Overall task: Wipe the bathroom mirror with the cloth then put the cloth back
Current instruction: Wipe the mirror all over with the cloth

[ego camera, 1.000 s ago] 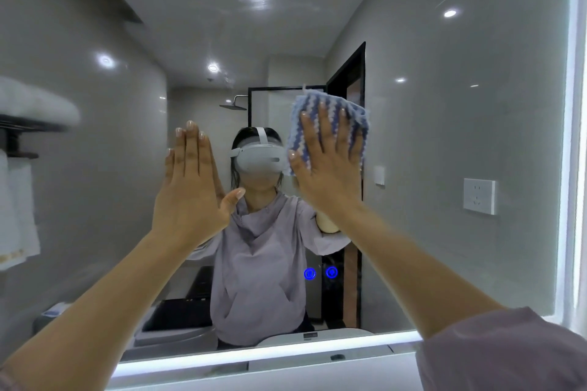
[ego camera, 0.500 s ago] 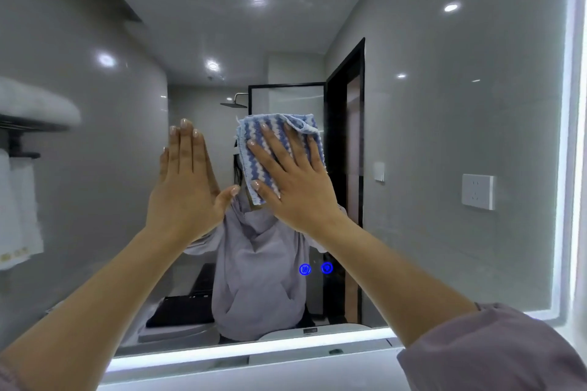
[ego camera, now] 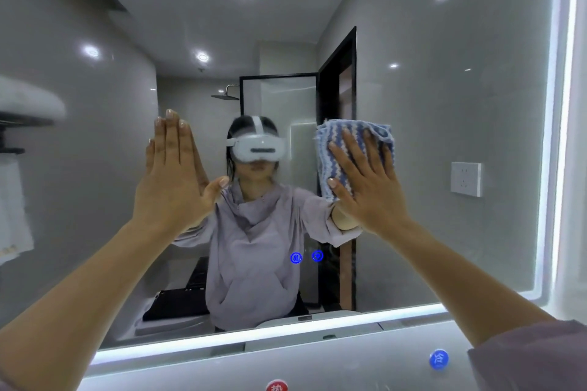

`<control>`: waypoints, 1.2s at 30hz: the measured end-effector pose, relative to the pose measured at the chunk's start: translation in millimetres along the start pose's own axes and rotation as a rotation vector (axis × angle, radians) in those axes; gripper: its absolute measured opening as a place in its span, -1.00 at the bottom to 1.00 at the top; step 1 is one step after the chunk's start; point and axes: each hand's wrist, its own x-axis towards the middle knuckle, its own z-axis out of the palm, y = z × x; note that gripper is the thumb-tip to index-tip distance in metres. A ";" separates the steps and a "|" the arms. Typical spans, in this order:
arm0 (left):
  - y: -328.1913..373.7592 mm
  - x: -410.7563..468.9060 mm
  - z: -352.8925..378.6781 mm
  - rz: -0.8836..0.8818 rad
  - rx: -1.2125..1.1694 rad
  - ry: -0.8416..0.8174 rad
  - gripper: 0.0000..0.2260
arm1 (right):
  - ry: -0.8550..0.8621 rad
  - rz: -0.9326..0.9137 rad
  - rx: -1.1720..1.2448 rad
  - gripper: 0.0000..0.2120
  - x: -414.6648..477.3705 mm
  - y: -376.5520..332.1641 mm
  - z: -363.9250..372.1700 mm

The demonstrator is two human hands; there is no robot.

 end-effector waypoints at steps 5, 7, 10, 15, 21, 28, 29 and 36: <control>0.9 -0.3 -1.2 -0.005 0.005 -0.007 -0.09 | -0.047 0.180 0.005 -0.39 -20.1 27.0 1.5; 1.3 -0.5 -1.7 -0.002 0.005 -0.006 -0.09 | -0.036 0.302 0.044 -0.36 -29.1 30.4 2.9; 2.3 -0.6 -3.0 -0.001 0.001 0.000 -0.09 | -0.003 0.407 0.083 -0.38 -34.3 26.3 4.9; 4.5 -0.5 -4.4 -0.001 0.011 -0.002 -0.09 | 0.043 0.487 0.086 -0.42 -31.4 14.9 10.0; 6.1 -1.3 -5.6 -0.005 0.010 -0.001 -0.09 | 0.022 0.554 0.106 -0.39 -33.2 -14.5 11.6; 7.7 -1.0 -6.7 -0.005 0.012 0.006 -0.09 | -0.046 0.433 0.093 -0.39 -45.7 -71.7 12.5; 7.6 -0.9 -6.5 -0.006 0.014 0.007 -0.09 | -0.062 0.421 0.108 -0.39 -47.0 -78.5 12.0; 6.2 -0.5 -4.3 0.005 0.019 0.013 -0.09 | -0.136 0.310 0.095 -0.38 -53.8 -111.4 12.3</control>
